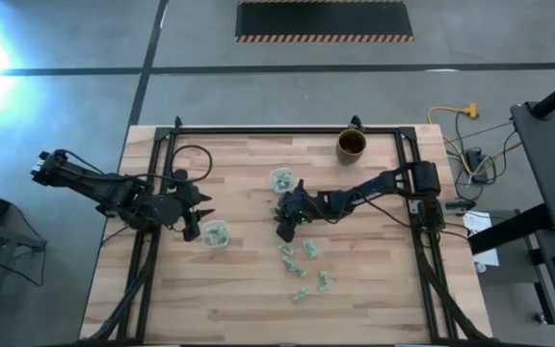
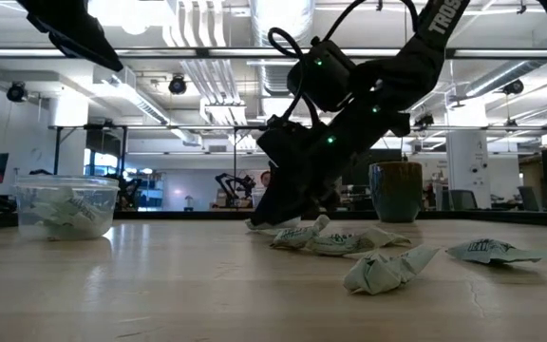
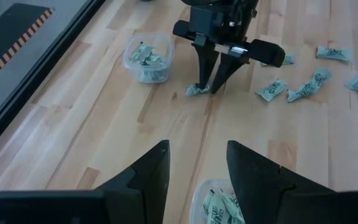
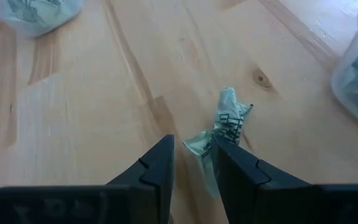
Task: Pick and place Stevia / Truvia into bins
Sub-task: Put the stevia packet into the top transparent container
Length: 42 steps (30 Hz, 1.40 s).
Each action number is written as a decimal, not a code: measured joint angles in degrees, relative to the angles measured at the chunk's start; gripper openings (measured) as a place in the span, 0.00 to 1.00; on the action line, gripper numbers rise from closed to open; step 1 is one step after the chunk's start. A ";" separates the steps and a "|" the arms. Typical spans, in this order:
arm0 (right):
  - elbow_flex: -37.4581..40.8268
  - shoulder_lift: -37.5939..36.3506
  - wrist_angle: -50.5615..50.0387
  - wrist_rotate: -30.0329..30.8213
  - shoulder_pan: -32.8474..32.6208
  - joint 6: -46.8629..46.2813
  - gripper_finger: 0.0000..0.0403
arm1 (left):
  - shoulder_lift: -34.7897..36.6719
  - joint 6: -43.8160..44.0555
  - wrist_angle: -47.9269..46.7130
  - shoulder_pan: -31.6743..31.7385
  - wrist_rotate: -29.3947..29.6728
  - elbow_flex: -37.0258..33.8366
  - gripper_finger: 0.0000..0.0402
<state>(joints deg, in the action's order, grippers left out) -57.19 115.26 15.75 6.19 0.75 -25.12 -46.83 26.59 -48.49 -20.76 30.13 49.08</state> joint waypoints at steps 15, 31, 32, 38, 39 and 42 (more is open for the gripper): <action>-0.05 -3.06 -7.22 0.03 -1.00 4.78 0.17 | -0.10 -0.37 -0.01 0.00 0.50 0.00 0.36; -0.48 -3.38 -6.75 1.56 -1.66 2.14 0.19 | -0.31 -0.06 0.00 -0.02 0.55 0.00 0.36; -0.48 -3.43 -6.74 1.92 -1.69 2.14 0.21 | -0.28 -0.05 0.00 -0.02 0.55 0.00 0.36; -0.48 -4.53 -6.36 7.33 -1.84 3.29 0.27 | -0.28 -0.04 0.00 -0.02 0.55 0.00 0.36; -0.48 -4.59 -6.38 8.05 -1.88 3.57 0.28 | -0.28 -0.04 0.00 -0.02 0.55 0.00 0.36; -0.48 -4.59 -6.48 8.61 -1.82 5.39 0.32 | -0.28 -0.04 -0.01 -0.02 0.55 0.00 0.36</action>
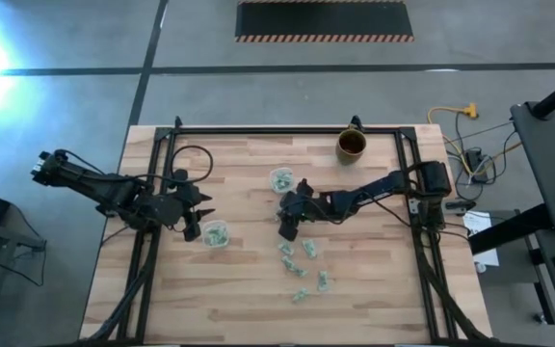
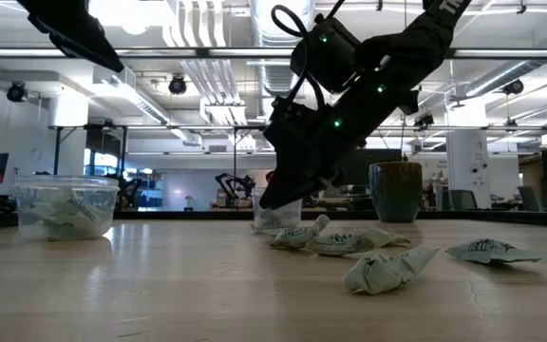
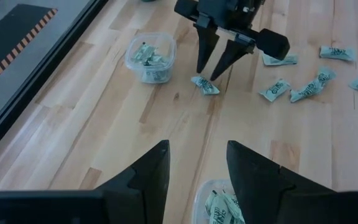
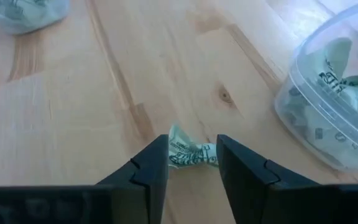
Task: Pick and place Stevia / Truvia into bins
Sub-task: Put the stevia packet into the top transparent container
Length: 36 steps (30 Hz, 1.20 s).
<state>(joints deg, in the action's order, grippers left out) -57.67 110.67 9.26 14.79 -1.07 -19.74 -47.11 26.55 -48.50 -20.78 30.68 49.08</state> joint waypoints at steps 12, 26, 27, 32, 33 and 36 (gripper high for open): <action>0.04 2.29 -0.07 -1.12 0.62 -1.70 0.46 | -0.11 0.00 0.03 0.00 0.00 0.00 0.36; 0.04 2.91 -0.05 -1.15 1.08 -3.68 0.41 | -0.11 0.11 0.08 0.00 0.00 0.00 0.36; 0.04 2.91 -0.06 -1.15 1.08 -3.67 0.39 | -0.11 0.11 0.08 0.01 0.00 0.00 0.36; 0.04 2.91 -0.05 -1.15 1.08 -3.96 0.29 | -0.11 0.13 0.08 0.01 0.00 -0.02 0.36; 0.04 2.91 -0.05 -1.15 1.08 -3.94 0.26 | -0.11 0.15 0.09 0.01 0.00 -0.03 0.36; 0.04 2.91 -0.05 -1.15 1.08 -3.94 0.19 | -0.40 0.17 0.12 0.02 0.00 -0.04 0.36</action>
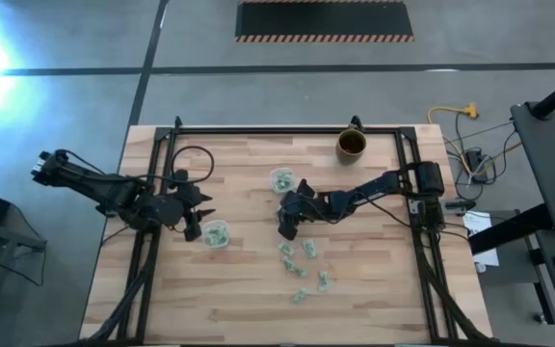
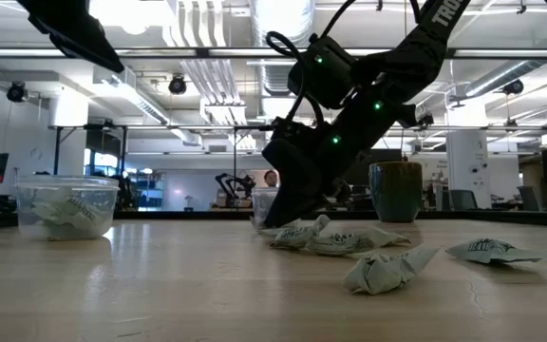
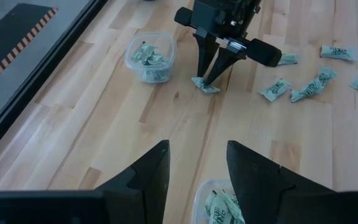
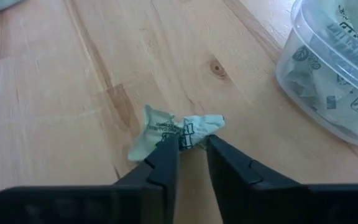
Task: Pick and place Stevia / Truvia into bins
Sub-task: Put the stevia packet into the top transparent container
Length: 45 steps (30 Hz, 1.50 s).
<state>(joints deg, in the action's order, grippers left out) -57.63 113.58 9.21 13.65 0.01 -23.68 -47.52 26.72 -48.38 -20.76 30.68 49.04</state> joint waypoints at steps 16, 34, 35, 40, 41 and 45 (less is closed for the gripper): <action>-0.02 -2.99 0.46 -0.18 -0.11 0.74 0.02 | -4.90 -0.04 0.02 0.00 0.00 -0.02 0.36; -0.02 -9.38 -0.58 5.73 6.52 7.61 0.02 | -5.10 -0.09 0.42 -0.02 0.00 -0.04 0.36; -0.02 -9.38 -1.01 5.71 7.39 7.19 0.02 | -5.10 -0.09 0.41 0.00 0.00 -0.03 0.36; -0.02 -9.38 -1.67 2.57 10.63 6.95 0.02 | -5.10 -0.07 0.58 0.00 0.00 -0.02 0.36; -0.02 -9.38 -1.86 1.82 10.99 6.95 0.02 | -5.10 -0.07 0.76 0.00 0.00 0.00 0.36; -0.02 -9.38 -2.99 1.05 11.79 6.97 0.02 | -5.06 -0.07 1.49 -0.01 0.00 0.04 0.36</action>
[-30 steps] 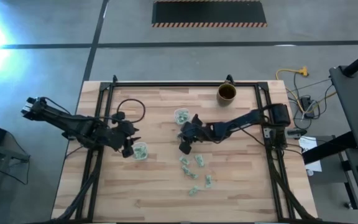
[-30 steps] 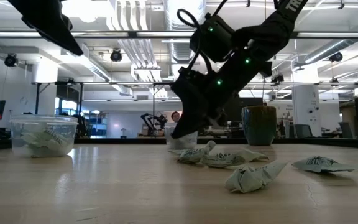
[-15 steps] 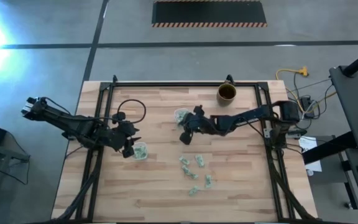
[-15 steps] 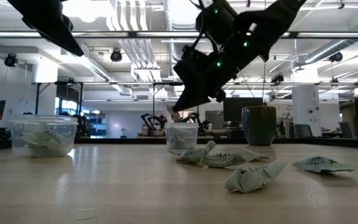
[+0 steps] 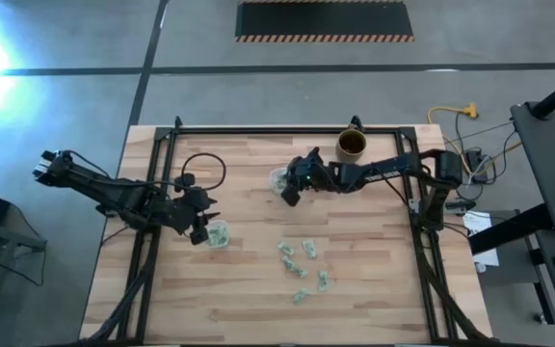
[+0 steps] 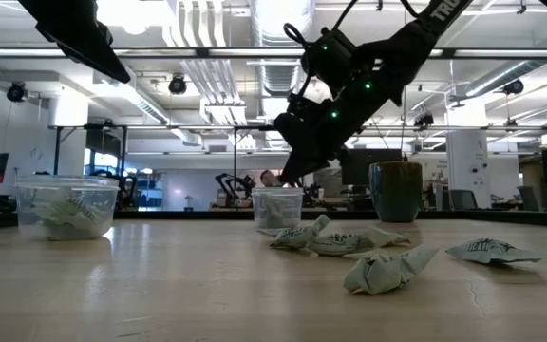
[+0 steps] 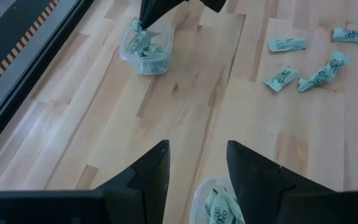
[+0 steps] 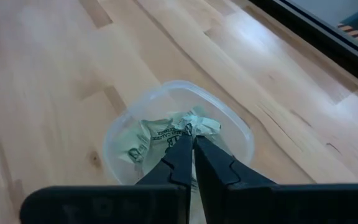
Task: Pick and place Stevia / Truvia into bins
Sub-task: Put the stevia packet into the top transparent container, then put the stevia packet into the bottom transparent container
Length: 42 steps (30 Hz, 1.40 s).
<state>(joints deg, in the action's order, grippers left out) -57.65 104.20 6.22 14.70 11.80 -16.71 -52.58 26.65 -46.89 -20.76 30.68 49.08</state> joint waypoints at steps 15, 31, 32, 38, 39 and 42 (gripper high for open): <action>0.00 -0.02 -1.68 -1.73 0.21 3.63 0.23 | -0.11 0.00 1.26 0.01 1.02 0.04 0.36; 0.19 -16.54 -16.28 -12.06 -1.88 12.67 0.27 | -3.36 -3.83 13.08 0.14 4.70 0.07 0.36; 0.37 -17.57 -18.13 -12.82 -2.02 12.63 0.27 | -4.08 -5.34 14.88 0.14 4.78 0.05 0.36; 1.82 -22.70 -25.18 -15.18 -3.79 12.64 0.23 | -10.07 -15.38 28.97 0.14 4.64 0.04 0.36; 2.49 -23.37 -25.75 -15.23 -4.23 12.42 0.22 | -11.29 -16.54 30.91 0.16 4.59 0.07 0.36; 4.86 -25.42 -25.77 -15.23 -5.75 11.52 0.21 | -14.85 -16.76 34.22 0.80 3.41 0.33 0.36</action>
<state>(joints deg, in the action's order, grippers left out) -52.78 78.78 -19.55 -0.54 6.05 -5.19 -67.43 9.90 -12.67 -19.97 34.09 49.41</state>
